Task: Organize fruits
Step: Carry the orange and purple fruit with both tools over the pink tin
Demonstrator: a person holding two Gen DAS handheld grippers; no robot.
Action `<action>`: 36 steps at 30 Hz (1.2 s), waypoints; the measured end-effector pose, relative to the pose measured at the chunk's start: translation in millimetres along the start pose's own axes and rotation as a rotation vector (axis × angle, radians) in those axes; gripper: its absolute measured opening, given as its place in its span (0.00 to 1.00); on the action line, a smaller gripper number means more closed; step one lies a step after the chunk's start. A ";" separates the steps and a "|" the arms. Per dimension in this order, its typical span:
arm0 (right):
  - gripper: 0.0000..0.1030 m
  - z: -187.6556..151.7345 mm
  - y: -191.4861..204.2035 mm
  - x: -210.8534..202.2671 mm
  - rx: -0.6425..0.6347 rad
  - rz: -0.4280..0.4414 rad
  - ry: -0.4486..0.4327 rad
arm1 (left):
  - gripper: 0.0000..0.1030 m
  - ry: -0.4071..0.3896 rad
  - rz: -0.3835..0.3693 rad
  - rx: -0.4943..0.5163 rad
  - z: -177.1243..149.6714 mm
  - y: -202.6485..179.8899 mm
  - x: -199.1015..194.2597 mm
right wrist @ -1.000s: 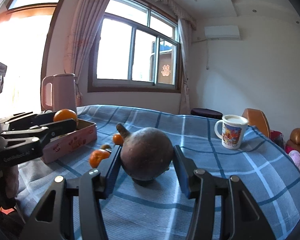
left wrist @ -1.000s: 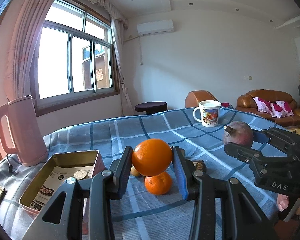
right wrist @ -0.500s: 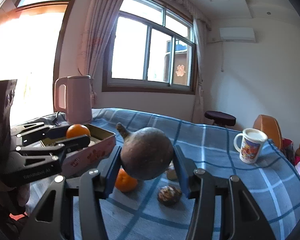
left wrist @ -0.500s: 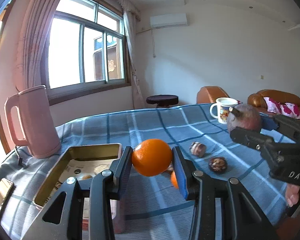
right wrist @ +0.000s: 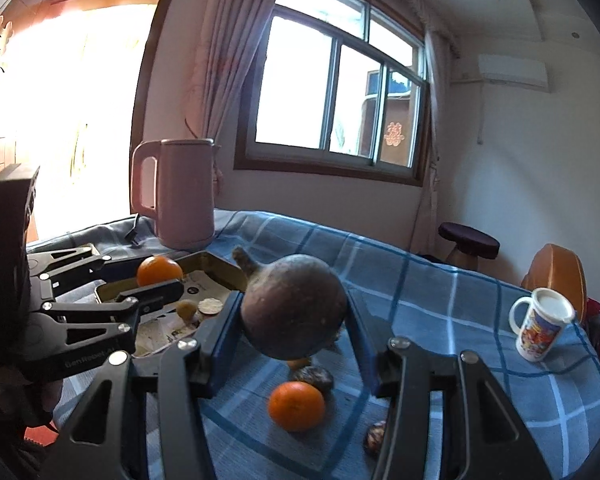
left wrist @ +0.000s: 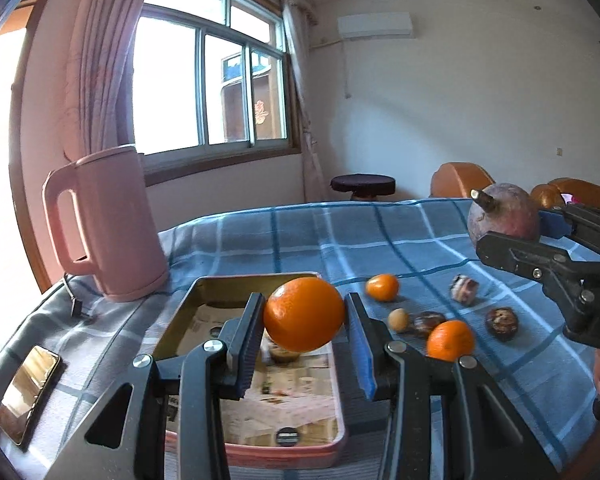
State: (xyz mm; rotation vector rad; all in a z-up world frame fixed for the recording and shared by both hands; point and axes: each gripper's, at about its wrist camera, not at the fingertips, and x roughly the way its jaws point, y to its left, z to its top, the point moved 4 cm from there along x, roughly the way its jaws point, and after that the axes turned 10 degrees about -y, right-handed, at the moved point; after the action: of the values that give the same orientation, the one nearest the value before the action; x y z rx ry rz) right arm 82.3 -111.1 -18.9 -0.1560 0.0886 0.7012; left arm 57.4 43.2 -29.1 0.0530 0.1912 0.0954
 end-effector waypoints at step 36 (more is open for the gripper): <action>0.52 -16.4 87.7 98.9 -0.073 0.182 0.159 | 0.41 0.124 0.173 -0.001 -16.9 93.1 43.7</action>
State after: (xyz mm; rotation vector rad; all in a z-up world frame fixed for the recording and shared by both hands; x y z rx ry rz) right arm 100.2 15.0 -58.2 -0.2761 0.2314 0.8733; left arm 88.5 140.8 -48.0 0.0628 0.3105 0.2719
